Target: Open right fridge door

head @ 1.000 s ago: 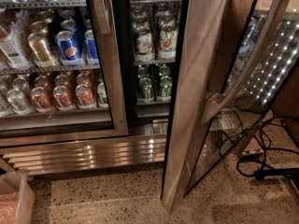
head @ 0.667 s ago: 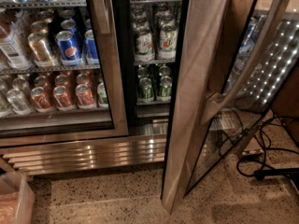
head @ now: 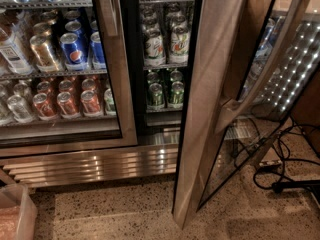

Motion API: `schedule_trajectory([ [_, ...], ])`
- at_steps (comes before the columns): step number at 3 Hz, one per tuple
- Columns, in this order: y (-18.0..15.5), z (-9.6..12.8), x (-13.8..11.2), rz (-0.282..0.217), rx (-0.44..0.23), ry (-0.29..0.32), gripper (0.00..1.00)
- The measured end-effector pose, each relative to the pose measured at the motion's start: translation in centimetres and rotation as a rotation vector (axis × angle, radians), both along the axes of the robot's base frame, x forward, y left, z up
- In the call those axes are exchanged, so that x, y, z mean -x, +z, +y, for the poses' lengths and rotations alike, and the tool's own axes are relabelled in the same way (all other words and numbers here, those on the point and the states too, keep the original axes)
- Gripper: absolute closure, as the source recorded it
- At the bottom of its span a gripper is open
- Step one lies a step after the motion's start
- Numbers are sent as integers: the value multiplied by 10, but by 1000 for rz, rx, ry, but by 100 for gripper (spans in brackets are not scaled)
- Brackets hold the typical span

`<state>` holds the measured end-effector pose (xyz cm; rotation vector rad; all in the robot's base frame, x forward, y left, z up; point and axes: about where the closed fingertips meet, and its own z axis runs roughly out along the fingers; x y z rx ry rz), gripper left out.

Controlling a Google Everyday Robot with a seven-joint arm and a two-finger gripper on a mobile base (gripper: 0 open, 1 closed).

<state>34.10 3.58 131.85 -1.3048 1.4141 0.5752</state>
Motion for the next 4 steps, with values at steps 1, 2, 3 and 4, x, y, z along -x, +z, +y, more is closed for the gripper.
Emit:
schedule_trajectory([
  [1,0,0,0,0,0,0,100],
  [2,0,0,0,0,0,0,100],
  [3,0,0,0,0,0,0,83],
  [4,0,0,0,0,0,0,71],
])
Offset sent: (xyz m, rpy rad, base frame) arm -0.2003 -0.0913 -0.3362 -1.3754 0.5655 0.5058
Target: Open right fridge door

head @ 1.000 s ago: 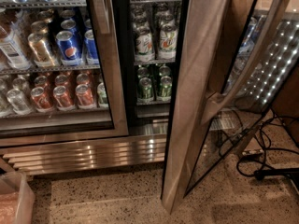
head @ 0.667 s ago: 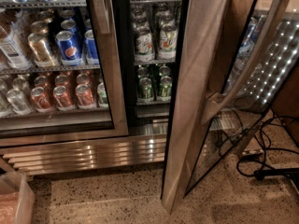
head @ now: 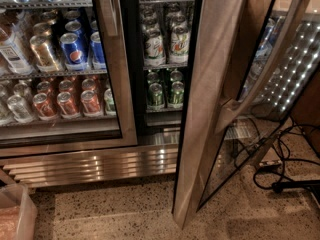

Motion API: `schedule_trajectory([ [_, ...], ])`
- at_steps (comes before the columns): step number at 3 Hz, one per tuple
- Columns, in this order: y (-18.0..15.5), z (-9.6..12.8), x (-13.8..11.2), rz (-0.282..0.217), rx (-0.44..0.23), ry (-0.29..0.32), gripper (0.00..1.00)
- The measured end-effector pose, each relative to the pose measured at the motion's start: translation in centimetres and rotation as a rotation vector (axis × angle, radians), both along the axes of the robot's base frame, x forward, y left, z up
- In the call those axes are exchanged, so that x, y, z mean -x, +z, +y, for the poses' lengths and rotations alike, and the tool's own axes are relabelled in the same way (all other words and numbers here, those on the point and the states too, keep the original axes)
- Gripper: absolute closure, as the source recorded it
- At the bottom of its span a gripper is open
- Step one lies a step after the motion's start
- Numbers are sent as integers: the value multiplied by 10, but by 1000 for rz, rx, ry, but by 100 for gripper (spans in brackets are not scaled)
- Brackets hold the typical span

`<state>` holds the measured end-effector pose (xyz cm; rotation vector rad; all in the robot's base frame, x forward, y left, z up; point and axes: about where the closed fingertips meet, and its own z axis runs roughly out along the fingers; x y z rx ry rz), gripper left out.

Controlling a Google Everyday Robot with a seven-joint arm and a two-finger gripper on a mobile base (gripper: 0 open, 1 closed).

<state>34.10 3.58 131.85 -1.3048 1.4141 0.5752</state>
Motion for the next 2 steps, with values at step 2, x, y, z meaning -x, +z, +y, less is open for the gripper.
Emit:
schedule_trajectory([
  [2,0,0,0,0,0,0,38],
])
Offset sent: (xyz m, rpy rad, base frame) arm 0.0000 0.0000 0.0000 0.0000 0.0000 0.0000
